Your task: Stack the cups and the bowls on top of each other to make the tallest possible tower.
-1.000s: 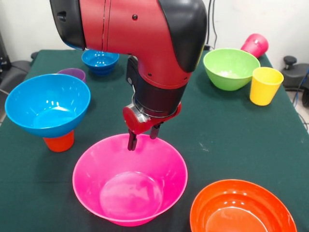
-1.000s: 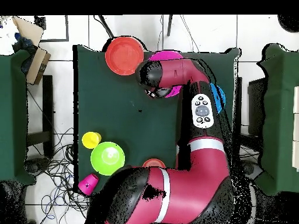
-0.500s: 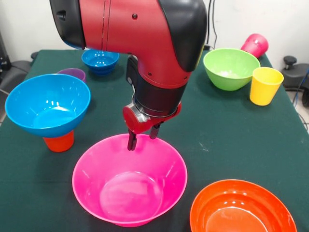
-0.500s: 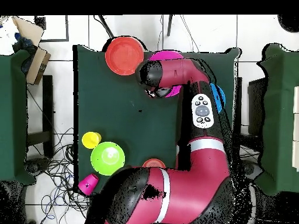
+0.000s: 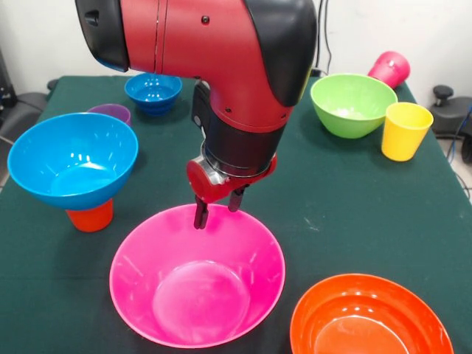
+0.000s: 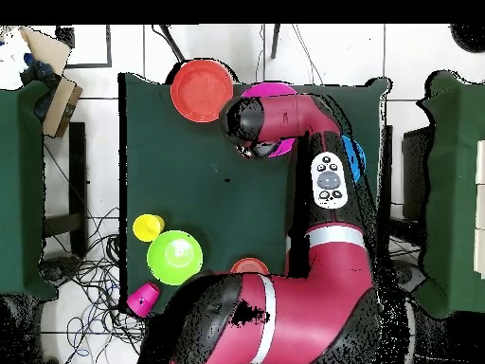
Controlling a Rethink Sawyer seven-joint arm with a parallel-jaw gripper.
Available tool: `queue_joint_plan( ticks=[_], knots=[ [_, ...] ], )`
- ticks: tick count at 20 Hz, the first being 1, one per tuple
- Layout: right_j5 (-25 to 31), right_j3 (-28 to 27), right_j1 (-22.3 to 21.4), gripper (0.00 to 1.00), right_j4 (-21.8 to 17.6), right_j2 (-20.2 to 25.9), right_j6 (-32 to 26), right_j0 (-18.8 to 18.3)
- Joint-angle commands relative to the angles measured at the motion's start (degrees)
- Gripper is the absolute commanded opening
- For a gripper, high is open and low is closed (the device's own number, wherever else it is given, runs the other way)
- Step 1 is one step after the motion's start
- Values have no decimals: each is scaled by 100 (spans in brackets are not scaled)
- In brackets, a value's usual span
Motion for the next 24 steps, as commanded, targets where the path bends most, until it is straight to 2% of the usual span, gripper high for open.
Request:
queue_joint_plan(
  ticks=[1, 21, 24],
  knots=[
    [476, 358, 141, 100, -321, 211, -920, 129],
    [994, 142, 8, 100, -254, 201, -829, 257],
    [904, 214, 3, 100, -272, 201, -782, 252]
  ],
)
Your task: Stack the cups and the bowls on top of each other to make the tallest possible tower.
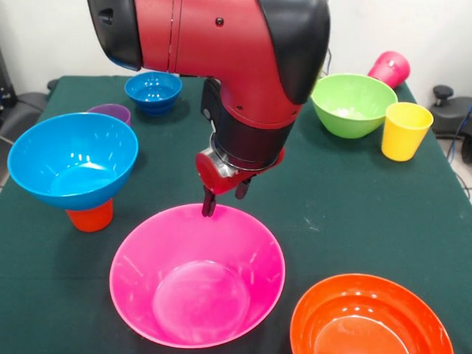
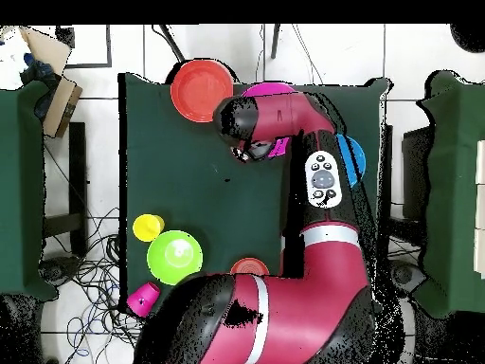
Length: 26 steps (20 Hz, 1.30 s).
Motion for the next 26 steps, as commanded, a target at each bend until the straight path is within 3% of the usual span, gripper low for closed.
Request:
queue_joint_plan(
  ticks=[1, 13, 26],
  knots=[
    [433, 204, 41, 100, -288, 200, -781, 161],
    [-331, 559, 173, 100, -480, 52, -363, 268],
    [-880, 543, 412, 100, -584, -117, -269, 334]
  ],
)
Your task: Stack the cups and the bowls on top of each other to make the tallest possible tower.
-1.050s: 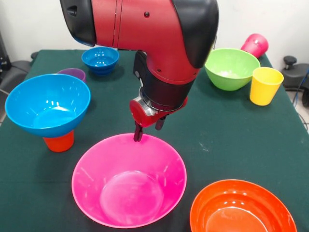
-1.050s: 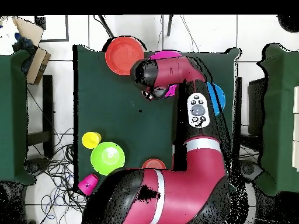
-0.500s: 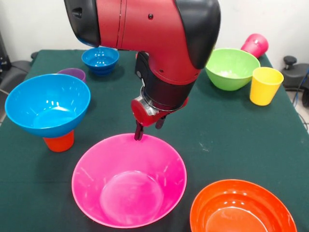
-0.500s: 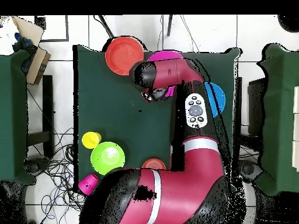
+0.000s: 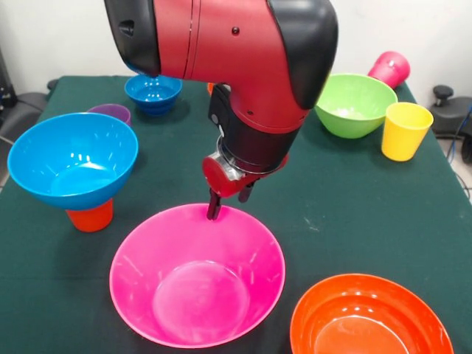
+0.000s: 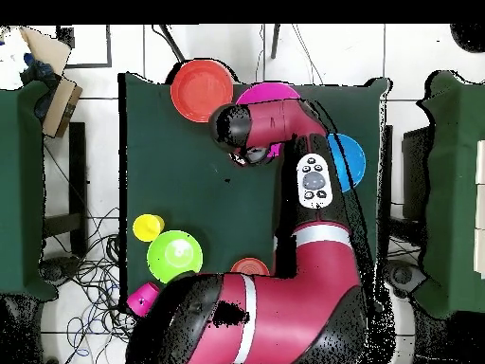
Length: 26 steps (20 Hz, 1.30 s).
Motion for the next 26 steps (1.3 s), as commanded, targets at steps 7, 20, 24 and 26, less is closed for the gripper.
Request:
queue_joint_plan(
  ticks=[7, 20, 24, 26],
  knots=[
    [-684, 325, 495, 100, -575, 12, -236, 210],
    [-922, 260, 664, 100, -522, -163, -81, 308],
    [-752, 184, 701, 100, -435, -239, -13, 342],
    [-673, 142, 718, 100, -403, -279, 34, 366]
  ],
)
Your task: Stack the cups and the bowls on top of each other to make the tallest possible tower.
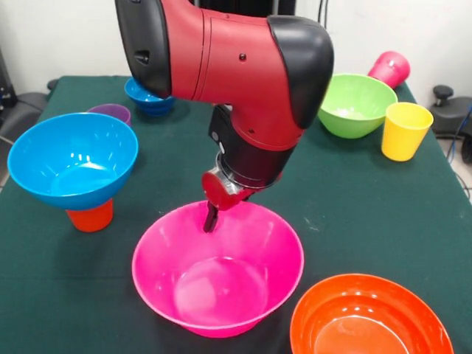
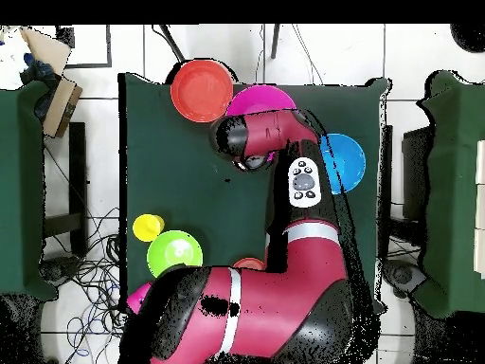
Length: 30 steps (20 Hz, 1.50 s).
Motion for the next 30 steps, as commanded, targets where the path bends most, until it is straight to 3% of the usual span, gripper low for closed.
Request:
queue_joint_plan(
  ticks=[1, 2, 3, 13, 20, 24, 30],
  knots=[
    [-104, 126, 427, 100, -395, 80, 46, 184],
    [-79, 111, 433, 100, -384, 65, 57, 193],
    [-54, 96, 440, 0, -373, 50, 68, 202],
    [-58, 74, 459, 0, -311, -47, 83, 238],
    [-365, 161, 403, 0, -273, -64, 164, 234],
    [-524, 340, 205, 0, -73, -38, 388, 152],
    [-105, 411, -233, 0, 223, 12, 220, 18]
  ],
)
